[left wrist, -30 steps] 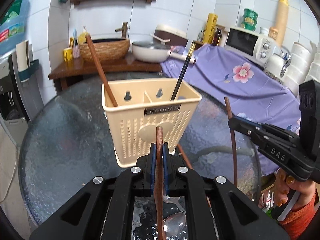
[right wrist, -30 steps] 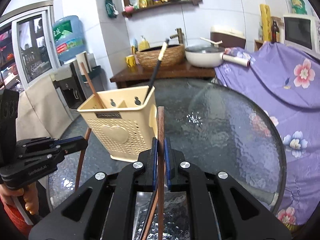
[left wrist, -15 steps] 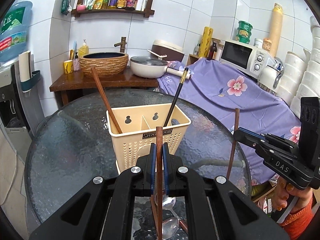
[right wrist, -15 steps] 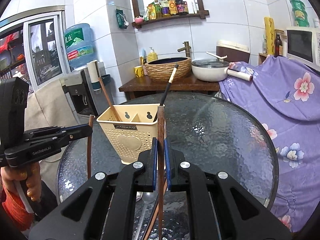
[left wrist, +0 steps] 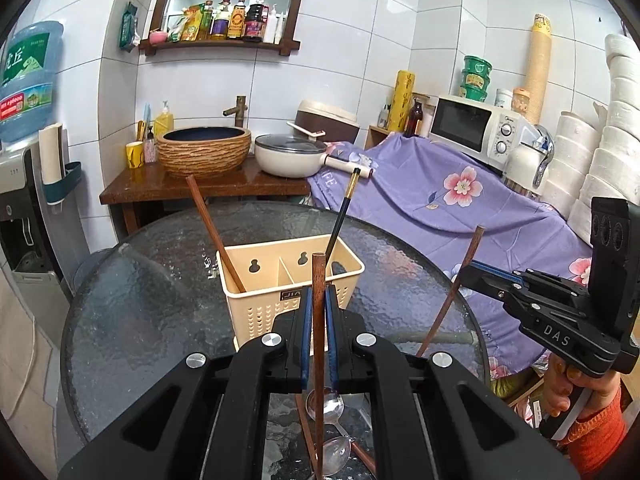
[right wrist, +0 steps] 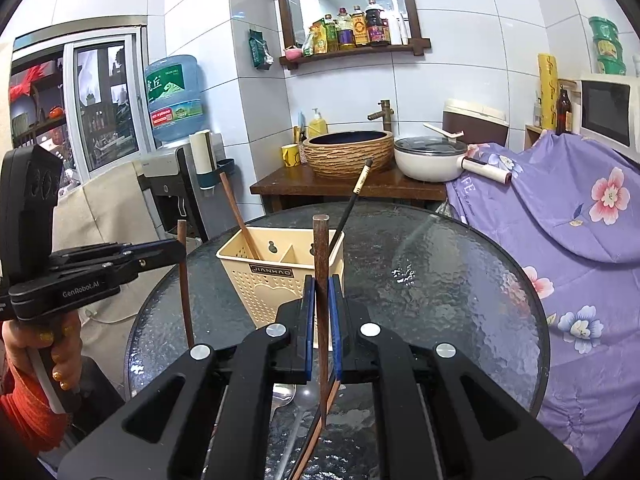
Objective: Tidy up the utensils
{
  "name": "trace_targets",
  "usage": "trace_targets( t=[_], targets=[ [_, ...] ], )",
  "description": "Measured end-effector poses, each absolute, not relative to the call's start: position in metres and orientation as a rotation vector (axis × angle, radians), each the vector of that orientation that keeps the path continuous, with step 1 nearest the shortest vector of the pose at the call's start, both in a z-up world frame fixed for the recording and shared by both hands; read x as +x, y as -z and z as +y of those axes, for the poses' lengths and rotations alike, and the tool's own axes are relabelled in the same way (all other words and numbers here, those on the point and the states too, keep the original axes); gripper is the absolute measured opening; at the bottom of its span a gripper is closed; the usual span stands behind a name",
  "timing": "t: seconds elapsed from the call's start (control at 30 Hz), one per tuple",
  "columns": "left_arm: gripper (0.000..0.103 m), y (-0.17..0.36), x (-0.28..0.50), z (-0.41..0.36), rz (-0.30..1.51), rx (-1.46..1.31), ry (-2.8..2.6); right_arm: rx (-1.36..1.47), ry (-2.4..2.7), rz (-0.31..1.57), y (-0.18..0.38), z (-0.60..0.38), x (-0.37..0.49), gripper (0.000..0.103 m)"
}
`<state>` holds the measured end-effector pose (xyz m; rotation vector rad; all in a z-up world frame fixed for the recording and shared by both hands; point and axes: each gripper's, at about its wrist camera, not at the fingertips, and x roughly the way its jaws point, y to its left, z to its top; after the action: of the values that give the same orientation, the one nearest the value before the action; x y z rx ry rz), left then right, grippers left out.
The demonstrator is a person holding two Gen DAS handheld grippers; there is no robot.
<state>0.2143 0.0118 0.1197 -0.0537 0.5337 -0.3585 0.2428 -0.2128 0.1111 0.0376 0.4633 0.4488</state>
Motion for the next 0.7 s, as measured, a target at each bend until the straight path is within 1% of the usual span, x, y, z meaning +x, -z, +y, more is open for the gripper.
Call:
trace_targets(
  t=[0.47,0.7],
  targets=[
    [0.007,-0.132,0.212,0.011,0.510,-0.046,0.373,0.022,-0.477,0.447,-0.126,-0.210,0.242,0.008],
    [0.007,-0.155,0.211,0.015,0.474,-0.046,0.395,0.048,-0.522,0.437,-0.152,-0.210,0.248,0.008]
  ],
)
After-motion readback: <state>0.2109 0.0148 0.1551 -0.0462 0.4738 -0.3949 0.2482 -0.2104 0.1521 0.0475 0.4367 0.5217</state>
